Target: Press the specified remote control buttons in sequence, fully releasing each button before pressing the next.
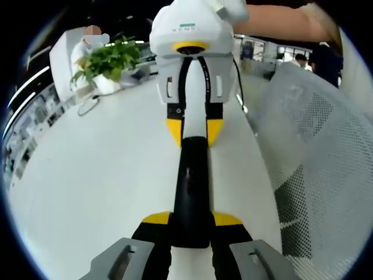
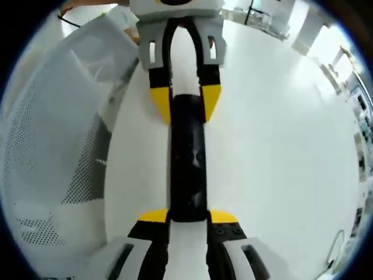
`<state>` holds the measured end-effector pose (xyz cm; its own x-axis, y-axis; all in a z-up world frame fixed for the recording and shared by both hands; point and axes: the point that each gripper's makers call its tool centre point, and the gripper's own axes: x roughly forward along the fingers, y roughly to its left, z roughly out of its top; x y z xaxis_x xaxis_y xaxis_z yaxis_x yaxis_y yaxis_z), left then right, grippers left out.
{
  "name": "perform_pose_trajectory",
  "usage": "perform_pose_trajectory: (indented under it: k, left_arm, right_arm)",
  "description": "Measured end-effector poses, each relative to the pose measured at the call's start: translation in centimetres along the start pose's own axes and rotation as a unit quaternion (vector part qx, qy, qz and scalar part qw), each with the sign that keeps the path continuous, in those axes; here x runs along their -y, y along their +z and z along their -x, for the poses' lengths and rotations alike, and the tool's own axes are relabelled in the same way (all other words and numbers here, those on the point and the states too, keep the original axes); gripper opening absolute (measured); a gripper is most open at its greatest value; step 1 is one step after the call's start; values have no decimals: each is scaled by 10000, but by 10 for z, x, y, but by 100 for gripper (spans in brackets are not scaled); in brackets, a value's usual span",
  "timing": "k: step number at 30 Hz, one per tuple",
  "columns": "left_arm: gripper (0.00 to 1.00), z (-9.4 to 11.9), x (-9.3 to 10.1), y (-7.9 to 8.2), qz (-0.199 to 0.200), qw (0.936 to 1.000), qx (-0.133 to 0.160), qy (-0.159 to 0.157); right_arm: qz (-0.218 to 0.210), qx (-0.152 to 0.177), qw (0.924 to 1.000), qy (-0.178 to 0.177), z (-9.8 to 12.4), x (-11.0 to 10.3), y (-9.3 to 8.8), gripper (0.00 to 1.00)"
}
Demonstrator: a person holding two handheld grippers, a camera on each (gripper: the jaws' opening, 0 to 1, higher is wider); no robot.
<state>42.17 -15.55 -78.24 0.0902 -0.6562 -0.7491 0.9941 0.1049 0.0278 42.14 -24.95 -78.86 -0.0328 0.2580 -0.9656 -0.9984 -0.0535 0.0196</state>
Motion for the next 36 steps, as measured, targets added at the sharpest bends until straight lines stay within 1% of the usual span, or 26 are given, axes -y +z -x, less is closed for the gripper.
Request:
perform_pose_trajectory:
  k: [5,11,14,22,31,36]
  left_arm:
    - [23,0,-2,-1,8,10000,-7,-14]
    - [23,0,-3,-1,40,10000,5,-31]
    - [24,-1,-1,-1,53,10000,5,-37]
    - [23,0,0,-1,41,10000,-2,-24]
    - [23,0,-3,-2,89,10000,-3,-15]
    - [23,-1,-1,-1,104,9999,-27,-9]
  right_arm:
    - [50,-21,10000,-19,0,0,0,21]
    - [-5,-19,10000,6,1,-2,2,21]
    - [5,-38,10000,3,0,0,0,21]
    - [31,-7,10000,-62,1,-3,3,20]
    - [13,26,9999,-100,1,-2,2,20]
    - [3,93,9999,-121,2,-3,3,20]
